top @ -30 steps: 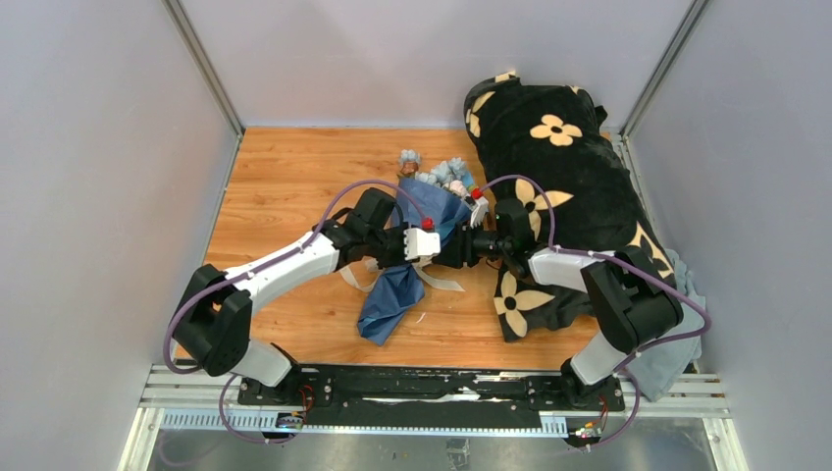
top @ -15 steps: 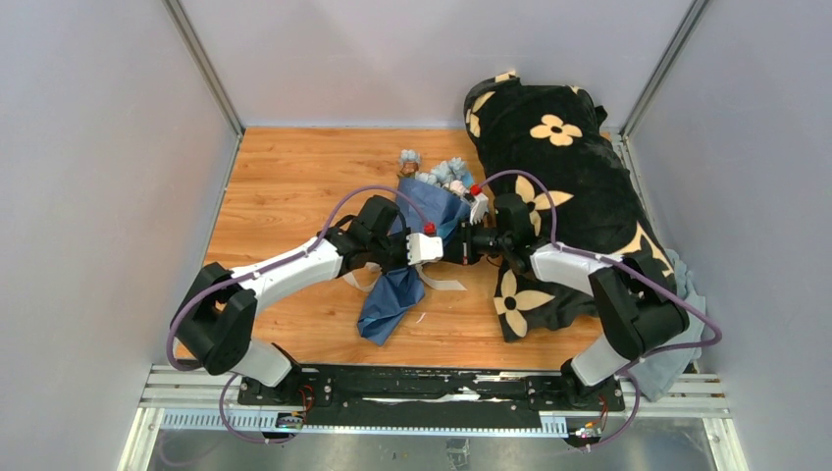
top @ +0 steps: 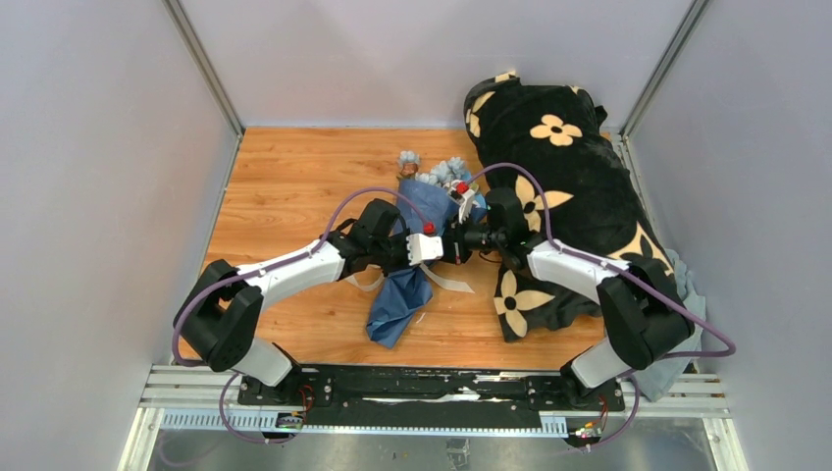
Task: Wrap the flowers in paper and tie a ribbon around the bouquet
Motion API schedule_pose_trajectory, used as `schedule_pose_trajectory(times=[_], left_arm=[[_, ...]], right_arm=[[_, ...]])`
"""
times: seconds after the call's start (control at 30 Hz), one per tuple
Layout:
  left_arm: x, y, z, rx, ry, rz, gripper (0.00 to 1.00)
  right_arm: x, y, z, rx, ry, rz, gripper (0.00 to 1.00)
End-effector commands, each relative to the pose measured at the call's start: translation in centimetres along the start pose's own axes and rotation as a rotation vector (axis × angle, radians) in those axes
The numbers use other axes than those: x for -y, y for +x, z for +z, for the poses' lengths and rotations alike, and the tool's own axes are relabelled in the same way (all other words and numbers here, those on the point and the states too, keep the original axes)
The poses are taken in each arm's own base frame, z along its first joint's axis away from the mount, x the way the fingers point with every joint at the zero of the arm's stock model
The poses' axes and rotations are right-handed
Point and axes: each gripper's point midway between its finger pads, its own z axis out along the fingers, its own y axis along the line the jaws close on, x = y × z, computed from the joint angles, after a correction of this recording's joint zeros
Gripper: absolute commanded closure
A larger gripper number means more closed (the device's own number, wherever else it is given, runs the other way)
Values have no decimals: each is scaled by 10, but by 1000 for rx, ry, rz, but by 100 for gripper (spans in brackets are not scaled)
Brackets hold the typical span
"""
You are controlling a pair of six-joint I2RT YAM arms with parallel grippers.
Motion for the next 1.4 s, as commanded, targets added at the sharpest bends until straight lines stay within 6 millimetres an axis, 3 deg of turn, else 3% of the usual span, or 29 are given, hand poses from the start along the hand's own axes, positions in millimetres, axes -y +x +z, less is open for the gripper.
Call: schedule_pose_trajectory(times=[0.0,0.13,0.37,0.47,0.6,0.7,0.83,0.93,1.03,1.17,1.27,1.37], left_arm=[[-4,-18,-3,53,-22,-42,100],[4,-32,-8,103,28,-67,100],[-1,-17,1,62,-15,-74,100],[-3,-12,2,45,-24,-45,100],[1,-3,-2,14,-19,-7,99],[5,-6,-10,12,10,35,82],[4,-26,-29,44,40,92,67],[6,-44,-38,110,58,121,50],[0,-56,-32,163,36,108,37],[-12,-48,-20,126,-12,86,39],[-10,-41,-20,102,-1,132,58],[-7,-37,-19,86,20,135,64]], right_arm=[[-5,3,7,-29,-34,-13,93],[-2,3,7,-19,-22,-11,78],[-26,-9,-2,15,-135,-67,51],[-10,-3,-17,-10,-52,-50,49],[28,3,-41,-18,140,6,49],[33,5,-39,-34,149,5,54],[36,5,-32,-20,136,36,65],[35,3,-30,0,119,51,62],[36,2,-26,7,112,79,59],[37,5,-22,7,105,118,55],[37,5,-20,9,93,125,54],[39,8,-16,1,87,141,54]])
